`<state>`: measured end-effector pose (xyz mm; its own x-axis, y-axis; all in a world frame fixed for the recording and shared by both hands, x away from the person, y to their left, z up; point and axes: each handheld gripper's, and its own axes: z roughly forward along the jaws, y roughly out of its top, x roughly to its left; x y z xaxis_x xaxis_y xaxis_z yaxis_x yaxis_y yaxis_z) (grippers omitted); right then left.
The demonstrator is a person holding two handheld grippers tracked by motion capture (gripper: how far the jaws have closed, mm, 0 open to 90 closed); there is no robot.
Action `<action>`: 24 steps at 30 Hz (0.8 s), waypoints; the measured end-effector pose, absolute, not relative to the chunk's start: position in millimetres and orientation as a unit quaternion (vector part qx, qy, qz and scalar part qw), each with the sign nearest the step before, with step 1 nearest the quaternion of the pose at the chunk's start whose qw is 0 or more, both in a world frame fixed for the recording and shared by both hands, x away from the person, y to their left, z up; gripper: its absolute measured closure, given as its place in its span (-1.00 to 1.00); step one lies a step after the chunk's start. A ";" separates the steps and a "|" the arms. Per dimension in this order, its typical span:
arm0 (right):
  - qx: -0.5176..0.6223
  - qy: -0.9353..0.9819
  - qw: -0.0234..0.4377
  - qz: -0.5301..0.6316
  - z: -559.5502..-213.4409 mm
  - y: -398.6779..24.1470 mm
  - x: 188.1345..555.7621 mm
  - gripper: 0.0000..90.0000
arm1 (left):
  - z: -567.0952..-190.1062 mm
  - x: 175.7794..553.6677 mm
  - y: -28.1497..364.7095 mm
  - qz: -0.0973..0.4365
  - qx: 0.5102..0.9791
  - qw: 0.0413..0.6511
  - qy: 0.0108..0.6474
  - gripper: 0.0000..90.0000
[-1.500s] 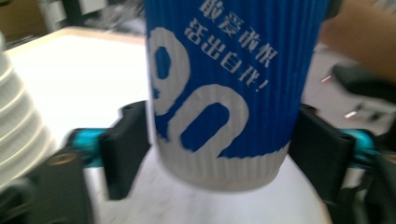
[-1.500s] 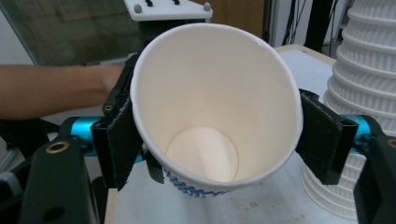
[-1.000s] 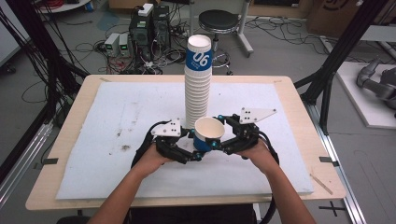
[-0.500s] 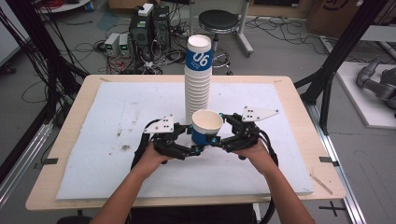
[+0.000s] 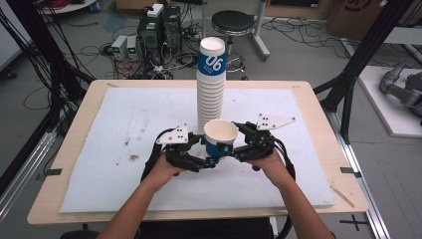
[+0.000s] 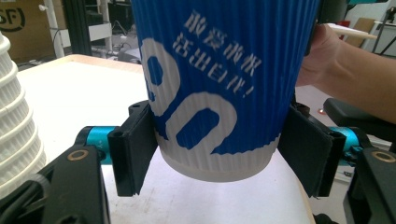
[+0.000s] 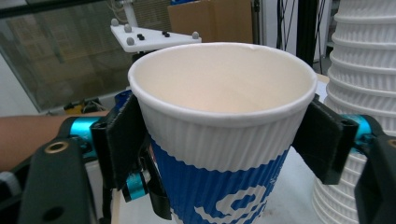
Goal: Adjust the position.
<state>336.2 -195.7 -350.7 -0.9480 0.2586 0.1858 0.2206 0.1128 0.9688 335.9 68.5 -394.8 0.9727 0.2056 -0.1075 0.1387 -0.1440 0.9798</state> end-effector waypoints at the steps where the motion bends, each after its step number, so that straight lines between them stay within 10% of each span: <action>1: 0.154 0.753 0.024 0.640 -350.3 -195.3 335.7 -0.43 | -395.1 335.3 67.5 0.030 0.759 0.640 0.115 -0.33; 24: 0.163 0.781 0.104 0.594 -349.8 -202.7 340.4 -0.42 | -401.8 335.6 152.7 0.122 0.743 0.617 0.230 -0.57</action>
